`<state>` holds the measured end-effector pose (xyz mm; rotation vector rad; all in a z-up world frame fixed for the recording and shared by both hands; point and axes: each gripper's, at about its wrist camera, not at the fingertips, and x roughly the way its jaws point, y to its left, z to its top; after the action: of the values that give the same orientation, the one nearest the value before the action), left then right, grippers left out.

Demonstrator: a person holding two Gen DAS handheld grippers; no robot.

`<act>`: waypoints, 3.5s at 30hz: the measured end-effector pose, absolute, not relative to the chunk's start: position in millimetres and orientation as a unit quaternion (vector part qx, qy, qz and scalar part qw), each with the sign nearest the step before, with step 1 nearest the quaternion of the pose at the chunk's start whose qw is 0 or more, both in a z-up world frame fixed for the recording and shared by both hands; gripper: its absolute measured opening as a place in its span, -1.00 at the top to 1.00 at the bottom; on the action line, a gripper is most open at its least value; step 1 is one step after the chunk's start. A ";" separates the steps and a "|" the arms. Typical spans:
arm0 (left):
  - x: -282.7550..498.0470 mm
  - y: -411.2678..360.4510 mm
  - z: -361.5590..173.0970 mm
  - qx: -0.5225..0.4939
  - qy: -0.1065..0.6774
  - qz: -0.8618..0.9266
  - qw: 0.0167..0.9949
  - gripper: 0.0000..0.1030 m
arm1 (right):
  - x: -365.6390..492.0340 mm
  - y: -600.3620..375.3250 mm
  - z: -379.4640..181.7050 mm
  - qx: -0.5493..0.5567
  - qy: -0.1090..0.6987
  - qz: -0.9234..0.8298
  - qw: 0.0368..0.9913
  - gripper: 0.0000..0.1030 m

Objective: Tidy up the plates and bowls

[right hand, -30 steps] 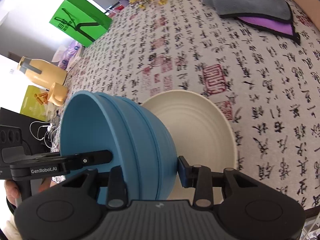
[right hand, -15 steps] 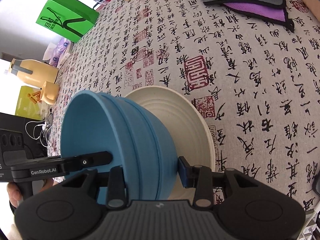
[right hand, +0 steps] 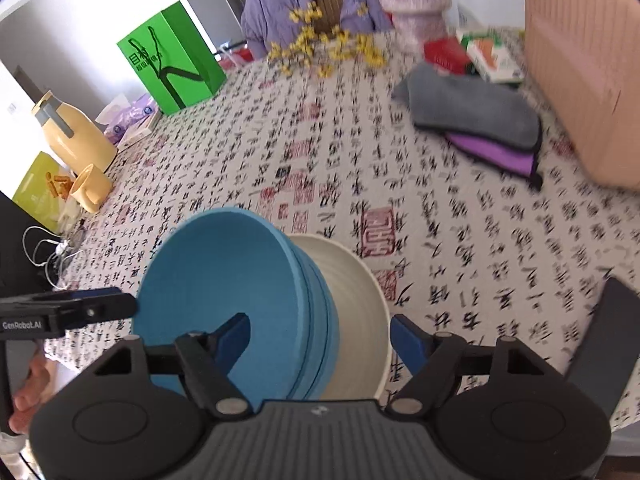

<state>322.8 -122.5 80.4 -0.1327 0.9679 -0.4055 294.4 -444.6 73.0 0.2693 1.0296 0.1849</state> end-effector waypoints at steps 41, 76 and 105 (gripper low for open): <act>121.7 -52.1 32.4 -0.024 0.126 -0.035 0.991 -1.00 | 99.6 -307.5 46.1 0.004 0.088 0.024 0.996 -0.82; -12.8 -37.5 -11.0 0.021 0.096 0.006 0.995 -1.00 | -22.4 -264.0 -25.2 0.007 0.109 0.034 0.993 -1.00; -8.5 -36.7 -15.2 0.016 0.107 -0.006 0.994 -1.00 | -19.2 -267.0 -27.6 0.014 0.122 0.044 0.991 -1.00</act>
<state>-8.5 -36.7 -15.2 0.0326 0.2145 -0.0115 -19.2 -267.0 -27.6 0.0286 0.2441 0.0880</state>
